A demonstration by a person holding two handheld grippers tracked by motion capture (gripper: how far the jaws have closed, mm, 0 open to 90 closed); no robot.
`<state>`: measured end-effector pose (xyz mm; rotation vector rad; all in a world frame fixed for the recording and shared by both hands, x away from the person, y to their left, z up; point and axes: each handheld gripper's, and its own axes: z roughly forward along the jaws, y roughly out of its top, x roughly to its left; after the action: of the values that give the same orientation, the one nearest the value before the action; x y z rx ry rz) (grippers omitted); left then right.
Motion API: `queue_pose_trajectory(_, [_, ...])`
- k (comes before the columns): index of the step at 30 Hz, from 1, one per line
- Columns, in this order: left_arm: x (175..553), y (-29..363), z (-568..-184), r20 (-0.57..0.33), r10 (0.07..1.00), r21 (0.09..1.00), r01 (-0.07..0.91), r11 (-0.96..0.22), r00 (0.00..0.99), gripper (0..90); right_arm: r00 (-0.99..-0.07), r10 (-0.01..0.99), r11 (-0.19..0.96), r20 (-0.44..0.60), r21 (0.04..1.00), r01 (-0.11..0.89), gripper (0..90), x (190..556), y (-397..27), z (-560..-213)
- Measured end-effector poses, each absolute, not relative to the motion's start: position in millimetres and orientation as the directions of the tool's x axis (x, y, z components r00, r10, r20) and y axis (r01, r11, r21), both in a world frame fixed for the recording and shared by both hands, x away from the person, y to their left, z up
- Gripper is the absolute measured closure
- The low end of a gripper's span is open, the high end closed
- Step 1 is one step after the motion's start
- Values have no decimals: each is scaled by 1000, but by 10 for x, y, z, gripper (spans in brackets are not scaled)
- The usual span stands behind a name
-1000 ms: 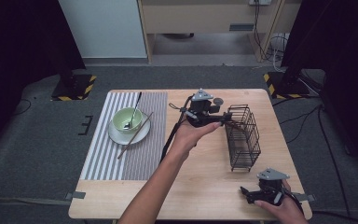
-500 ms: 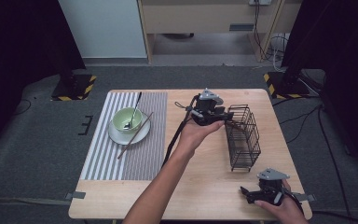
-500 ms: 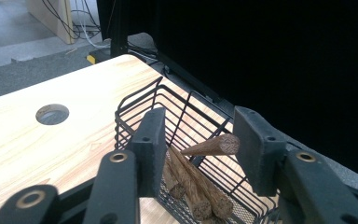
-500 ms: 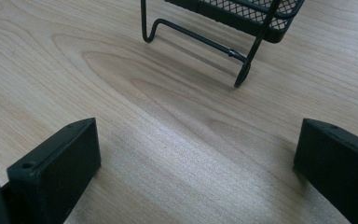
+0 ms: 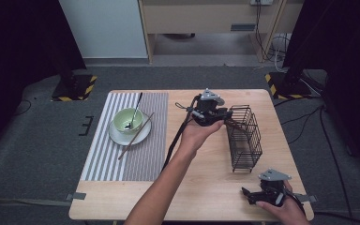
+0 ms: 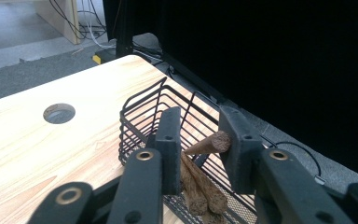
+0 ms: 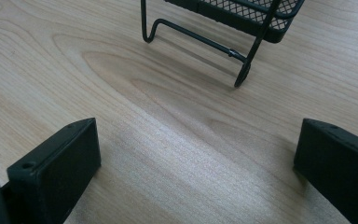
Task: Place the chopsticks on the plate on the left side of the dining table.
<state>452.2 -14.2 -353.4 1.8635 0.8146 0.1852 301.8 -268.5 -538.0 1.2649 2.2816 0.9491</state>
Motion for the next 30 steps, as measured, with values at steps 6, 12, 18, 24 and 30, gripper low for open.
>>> queue_pose_trajectory(6, [4508,-149,-3526,-234,615,868,446,-217,753,784,-532,847,373,7,706,602,5,3018,-2686,-5380])
queue_pose_trajectory(12, [4491,-158,-3519,-222,627,872,440,-216,747,818,-532,847,373,7,706,602,5,3018,-2686,-5380])
queue_pose_trajectory(18, [4495,-140,-3511,-229,625,874,440,-206,747,826,-532,847,372,7,706,602,5,3018,-2685,-5380])
queue_pose_trajectory(24, [4491,-94,-3482,-233,623,881,433,-191,747,826,-532,847,372,7,706,602,5,3018,-2686,-5380])
queue_pose_trajectory(30, [4478,-39,-3448,-235,626,890,424,-170,744,827,-532,847,372,7,706,602,5,3018,-2685,-5380])
